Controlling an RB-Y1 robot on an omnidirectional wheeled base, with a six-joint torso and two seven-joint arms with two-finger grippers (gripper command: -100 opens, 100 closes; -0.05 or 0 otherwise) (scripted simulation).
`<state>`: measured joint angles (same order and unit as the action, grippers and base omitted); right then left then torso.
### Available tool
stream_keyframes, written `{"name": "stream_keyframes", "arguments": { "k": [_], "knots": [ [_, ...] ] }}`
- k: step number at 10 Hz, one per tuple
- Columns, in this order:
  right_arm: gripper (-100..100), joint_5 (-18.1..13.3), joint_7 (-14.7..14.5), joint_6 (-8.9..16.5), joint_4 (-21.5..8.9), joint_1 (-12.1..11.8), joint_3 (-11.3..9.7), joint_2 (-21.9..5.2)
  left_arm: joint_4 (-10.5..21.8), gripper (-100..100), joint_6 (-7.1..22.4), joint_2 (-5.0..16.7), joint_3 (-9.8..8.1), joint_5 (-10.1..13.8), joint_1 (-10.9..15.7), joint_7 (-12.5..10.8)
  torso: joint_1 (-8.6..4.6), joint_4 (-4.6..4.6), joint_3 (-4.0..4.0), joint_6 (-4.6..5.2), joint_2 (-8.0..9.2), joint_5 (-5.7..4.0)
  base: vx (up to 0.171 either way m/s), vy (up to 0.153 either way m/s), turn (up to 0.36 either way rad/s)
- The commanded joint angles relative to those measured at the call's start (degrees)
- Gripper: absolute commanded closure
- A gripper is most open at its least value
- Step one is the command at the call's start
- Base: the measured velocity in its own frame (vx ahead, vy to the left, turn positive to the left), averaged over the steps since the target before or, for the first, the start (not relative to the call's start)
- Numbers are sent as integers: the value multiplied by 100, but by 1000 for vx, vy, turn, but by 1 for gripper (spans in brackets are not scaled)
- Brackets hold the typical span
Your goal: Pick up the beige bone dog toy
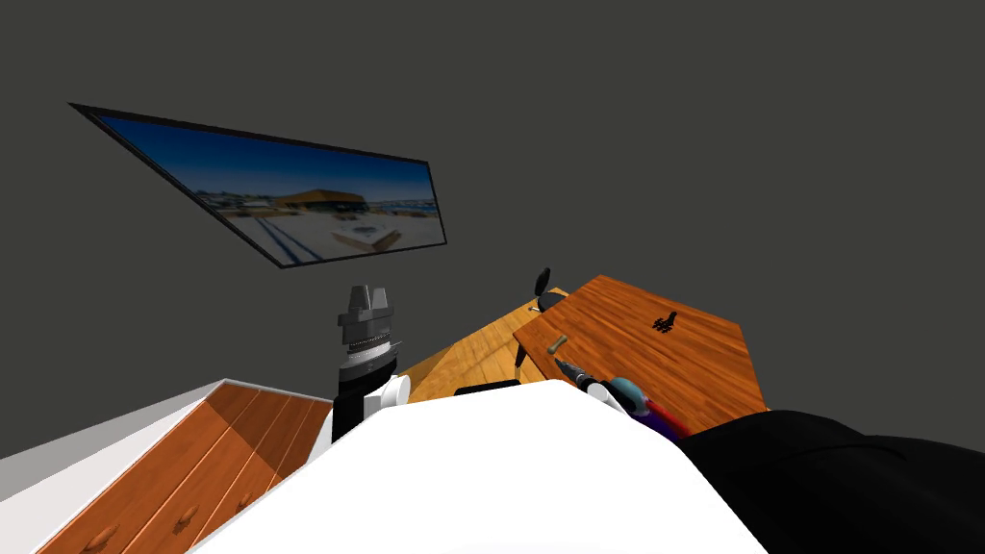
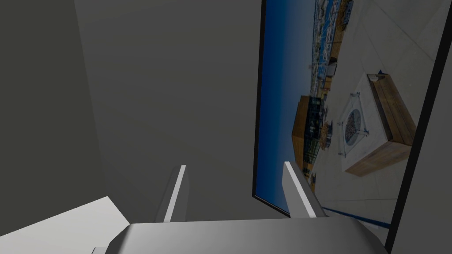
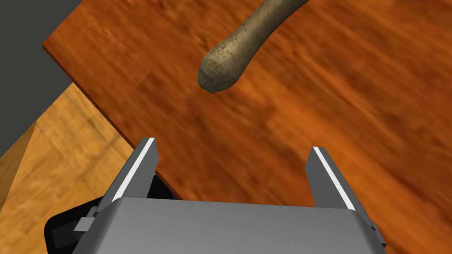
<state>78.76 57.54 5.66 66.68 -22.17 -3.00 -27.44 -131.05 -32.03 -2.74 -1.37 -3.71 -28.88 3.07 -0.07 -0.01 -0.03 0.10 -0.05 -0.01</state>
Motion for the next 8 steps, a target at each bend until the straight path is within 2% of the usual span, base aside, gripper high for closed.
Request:
{"name": "stream_keyframes", "arguments": {
  "k": [1,2,5,6,7,8],
  "knots": [
    [-100,286,-89,-21,-13,11,-107,-25,0,0,0,0,0,0,0,0,0,0,0,0,0,0,0,0,0],
    [-100,372,-89,-21,-13,11,-107,-25,0,0,0,0,0,0,0,0,4,1,1,0,2,1,0,0,0],
    [-100,889,-89,-21,-13,11,-107,-25,0,0,0,0,0,0,0,0,4,1,1,0,2,2,0,0,0],
    [-100,1056,155,133,-296,47,-118,-104,0,0,0,0,0,0,0,0,4,1,1,0,2,2,10,-17,278],
    [-100,1271,155,133,-327,47,-118,-104,0,0,0,0,1,0,1,0,-4,1,-1,-6,-2,0,20,-40,167],
    [-100,1271,75,133,-327,47,-118,-104,0,0,0,0,0,0,0,0,-11,-1,-3,-1,-5,-1,14,-27,-23]
  ]
}}
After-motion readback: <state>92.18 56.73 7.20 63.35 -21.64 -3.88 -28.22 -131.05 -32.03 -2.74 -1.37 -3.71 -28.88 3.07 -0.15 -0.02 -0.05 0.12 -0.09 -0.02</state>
